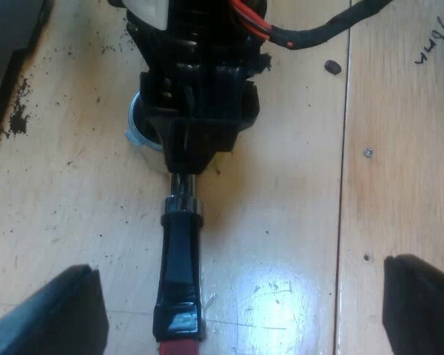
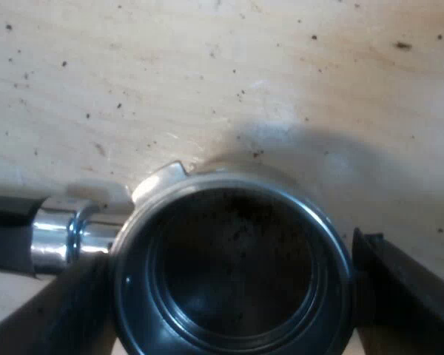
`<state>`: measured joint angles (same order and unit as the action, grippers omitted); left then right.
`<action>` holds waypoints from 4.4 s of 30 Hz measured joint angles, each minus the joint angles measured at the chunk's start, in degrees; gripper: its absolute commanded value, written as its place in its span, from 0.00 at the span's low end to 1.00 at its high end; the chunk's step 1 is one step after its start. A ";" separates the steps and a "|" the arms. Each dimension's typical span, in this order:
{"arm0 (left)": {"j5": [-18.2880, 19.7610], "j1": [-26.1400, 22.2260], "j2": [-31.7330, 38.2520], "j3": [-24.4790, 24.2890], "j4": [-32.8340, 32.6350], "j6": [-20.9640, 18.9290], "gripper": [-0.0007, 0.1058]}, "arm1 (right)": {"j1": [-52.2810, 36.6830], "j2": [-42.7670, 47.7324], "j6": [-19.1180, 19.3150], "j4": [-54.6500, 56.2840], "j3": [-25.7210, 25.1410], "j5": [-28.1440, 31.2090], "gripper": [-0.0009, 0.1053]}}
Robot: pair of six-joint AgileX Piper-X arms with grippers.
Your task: Put the handle in the coffee machine
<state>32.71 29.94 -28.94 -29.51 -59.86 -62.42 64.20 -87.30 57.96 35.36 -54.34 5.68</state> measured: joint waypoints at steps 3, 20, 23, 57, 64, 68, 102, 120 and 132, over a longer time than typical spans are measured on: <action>0.00 0.00 0.00 0.00 0.00 0.00 0.74 | 0.00 0.00 0.00 0.00 0.00 -0.51 0.01; 0.00 0.00 0.00 0.00 2.07 1.09 0.74 | -3.34 7.66 1.32 10.54 -3.83 -3.38 0.01; 0.00 0.00 0.00 0.00 4.34 1.09 0.74 | -4.69 9.49 3.74 13.45 -5.93 -3.98 0.01; -0.97 0.00 -16.22 4.53 18.55 1.18 0.74 | -5.15 16.34 8.93 22.73 -10.30 -6.53 0.01; -0.49 0.00 -16.22 4.53 19.31 1.18 0.74 | -5.15 16.34 8.95 22.73 -10.30 -6.53 0.01; -0.22 0.00 -16.22 4.53 19.31 1.18 0.73 | -5.15 16.34 8.80 22.73 -10.30 -6.53 0.01; 1.53 0.00 -16.36 4.87 17.99 1.10 0.01 | -5.34 16.49 10.32 22.29 -10.64 -4.07 1.00; 3.18 -15.75 -16.36 2.70 10.91 0.98 0.01 | 2.96 23.06 12.05 15.44 -10.90 10.19 0.78; 7.68 -28.02 -16.36 -1.44 7.83 1.99 0.01 | 9.97 21.81 13.23 5.24 -10.75 28.39 0.68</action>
<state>40.39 1.91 -45.30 -30.96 -52.03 -60.43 74.17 -65.49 71.18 40.60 -65.09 34.07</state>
